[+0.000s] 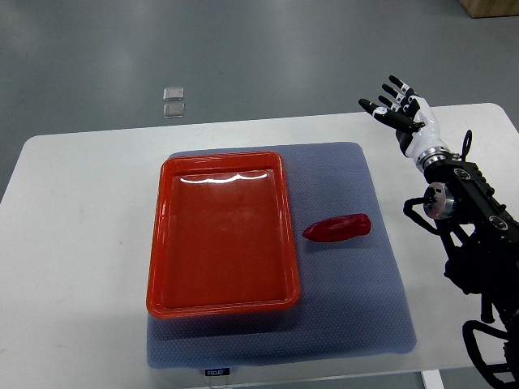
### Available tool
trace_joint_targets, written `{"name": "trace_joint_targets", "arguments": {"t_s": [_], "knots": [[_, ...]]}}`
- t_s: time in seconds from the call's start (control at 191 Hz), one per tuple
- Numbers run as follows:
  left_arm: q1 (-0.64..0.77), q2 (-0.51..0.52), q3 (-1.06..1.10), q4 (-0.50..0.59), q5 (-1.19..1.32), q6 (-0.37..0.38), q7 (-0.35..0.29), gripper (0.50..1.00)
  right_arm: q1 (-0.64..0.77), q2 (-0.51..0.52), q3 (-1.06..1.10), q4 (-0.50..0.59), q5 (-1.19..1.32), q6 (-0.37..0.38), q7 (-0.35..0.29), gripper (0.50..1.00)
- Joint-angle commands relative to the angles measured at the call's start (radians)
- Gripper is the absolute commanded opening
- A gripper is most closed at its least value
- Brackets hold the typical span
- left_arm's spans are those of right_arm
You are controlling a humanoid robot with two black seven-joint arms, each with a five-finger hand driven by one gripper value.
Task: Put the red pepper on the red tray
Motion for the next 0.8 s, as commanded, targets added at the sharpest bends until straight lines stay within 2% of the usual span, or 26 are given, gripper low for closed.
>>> {"name": "trace_joint_targets", "arguments": {"t_s": [0.0,0.575,0.795], "knots": [[0.001,0.000,0.000,0.000,0.002,0.000,0.004,1.000,0.000,0.000,0.000,0.000,0.000,0.000,0.000,0.913],[0.005,0.000,0.000,0.002,0.000,0.000,0.004,1.000,-0.002,0.000,-0.002,0.000,0.005,0.008,0.000,0.913],[0.005,0.000,0.000,0.000,0.000,0.000,0.004,1.000,-0.002,0.000,0.000,0.002,0.006,0.061,0.009,0.913]]}}
